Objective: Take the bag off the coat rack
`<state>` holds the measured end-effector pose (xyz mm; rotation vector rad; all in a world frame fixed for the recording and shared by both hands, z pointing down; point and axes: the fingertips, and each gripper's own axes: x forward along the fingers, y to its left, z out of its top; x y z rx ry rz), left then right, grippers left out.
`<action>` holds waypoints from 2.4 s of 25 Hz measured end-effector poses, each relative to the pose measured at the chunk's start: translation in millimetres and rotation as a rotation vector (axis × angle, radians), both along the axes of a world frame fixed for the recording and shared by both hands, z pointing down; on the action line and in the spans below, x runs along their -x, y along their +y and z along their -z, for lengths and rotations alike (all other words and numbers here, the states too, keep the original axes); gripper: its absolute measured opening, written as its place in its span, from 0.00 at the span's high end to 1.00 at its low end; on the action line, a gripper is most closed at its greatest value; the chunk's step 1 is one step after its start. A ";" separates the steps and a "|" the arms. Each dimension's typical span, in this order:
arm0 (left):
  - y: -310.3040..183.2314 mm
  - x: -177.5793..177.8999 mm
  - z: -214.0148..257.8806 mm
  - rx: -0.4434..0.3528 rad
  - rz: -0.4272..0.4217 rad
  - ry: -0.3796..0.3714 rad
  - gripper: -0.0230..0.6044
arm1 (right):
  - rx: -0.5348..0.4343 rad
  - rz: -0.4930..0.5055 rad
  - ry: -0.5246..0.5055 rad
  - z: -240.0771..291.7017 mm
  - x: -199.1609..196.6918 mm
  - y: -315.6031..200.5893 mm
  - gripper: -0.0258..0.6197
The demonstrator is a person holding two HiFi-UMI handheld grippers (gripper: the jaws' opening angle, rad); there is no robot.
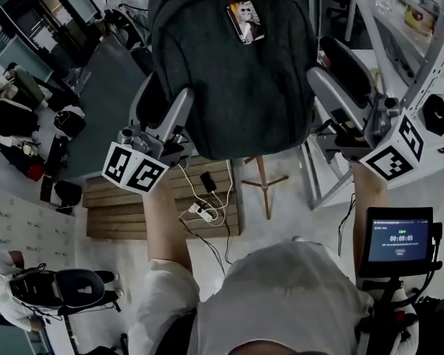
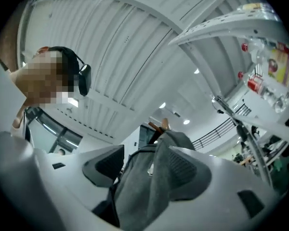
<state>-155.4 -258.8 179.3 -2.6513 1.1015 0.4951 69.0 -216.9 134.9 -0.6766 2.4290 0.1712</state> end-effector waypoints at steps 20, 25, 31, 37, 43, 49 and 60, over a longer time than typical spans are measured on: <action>-17.1 -4.1 -65.3 0.061 -0.031 0.072 0.39 | 0.217 -0.155 0.159 -130.8 20.4 -80.7 0.25; -19.3 -7.6 -67.6 0.020 0.041 0.060 0.39 | 0.164 -0.323 0.272 -142.5 27.7 -86.6 0.26; -19.0 -5.2 -69.0 0.010 0.072 0.075 0.43 | 0.175 -0.326 0.225 -141.3 27.1 -83.2 0.35; -14.3 -5.0 -70.1 -0.012 0.097 0.077 0.53 | 0.175 -0.334 0.220 -140.6 26.8 -79.7 0.43; -11.4 -4.8 -72.5 -0.016 0.141 0.062 0.63 | 0.178 -0.327 0.222 -140.8 28.4 -77.1 0.47; -8.9 -3.0 -71.2 -0.010 0.153 0.065 0.64 | 0.180 -0.311 0.218 -137.3 29.9 -75.3 0.47; -5.5 -6.5 -63.9 0.011 0.160 0.056 0.69 | 0.214 -0.288 0.181 -130.3 28.3 -73.5 0.48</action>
